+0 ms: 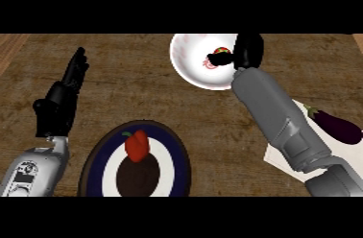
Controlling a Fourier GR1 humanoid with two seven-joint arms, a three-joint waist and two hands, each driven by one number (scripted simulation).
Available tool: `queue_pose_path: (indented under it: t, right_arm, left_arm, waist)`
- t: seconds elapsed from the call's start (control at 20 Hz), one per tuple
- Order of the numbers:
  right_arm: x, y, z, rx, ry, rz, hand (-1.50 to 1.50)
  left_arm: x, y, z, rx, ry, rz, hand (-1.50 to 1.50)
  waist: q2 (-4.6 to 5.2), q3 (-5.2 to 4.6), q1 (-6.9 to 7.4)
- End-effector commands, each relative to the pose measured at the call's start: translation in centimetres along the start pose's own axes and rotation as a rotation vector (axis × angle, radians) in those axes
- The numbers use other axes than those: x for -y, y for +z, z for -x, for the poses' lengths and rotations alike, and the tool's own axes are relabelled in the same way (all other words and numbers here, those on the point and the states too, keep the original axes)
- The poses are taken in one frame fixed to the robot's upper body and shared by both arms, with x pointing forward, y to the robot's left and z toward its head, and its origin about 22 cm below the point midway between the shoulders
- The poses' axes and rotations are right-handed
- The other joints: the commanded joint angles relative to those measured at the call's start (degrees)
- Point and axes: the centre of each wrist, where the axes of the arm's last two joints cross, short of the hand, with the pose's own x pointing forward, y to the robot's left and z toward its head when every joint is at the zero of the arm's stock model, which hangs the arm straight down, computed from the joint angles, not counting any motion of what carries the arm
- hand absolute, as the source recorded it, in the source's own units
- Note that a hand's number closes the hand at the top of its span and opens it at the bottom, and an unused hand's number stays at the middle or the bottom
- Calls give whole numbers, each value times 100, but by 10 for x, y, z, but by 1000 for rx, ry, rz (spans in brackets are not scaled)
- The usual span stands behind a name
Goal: Pick the tomato from the placemat and place it in the bowl
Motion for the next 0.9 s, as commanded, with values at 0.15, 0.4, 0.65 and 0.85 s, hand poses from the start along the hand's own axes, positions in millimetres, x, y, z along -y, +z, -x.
queue_pose_path:
  t: [0.15,0.4,0.65,0.85]
  right_arm:
    - [21,-19,0,64,-214,41,-150]
    - [15,-14,25,27,-283,40,-150]
    - [28,-17,57,35,-382,-6,-150]
    - [32,2,91,74,-486,-38,-150]
  left_arm:
    - [-8,1,5,-9,-4,-12,0]
    - [-22,8,15,-26,-29,-43,0]
    - [-12,1,0,-34,-22,-48,0]
    - [-27,21,24,-55,-24,-82,0]
  waist:
    - [-60,-6,-85]
    - [-120,-13,-196]
    - [-191,-15,-376]
    - [-249,-19,-505]
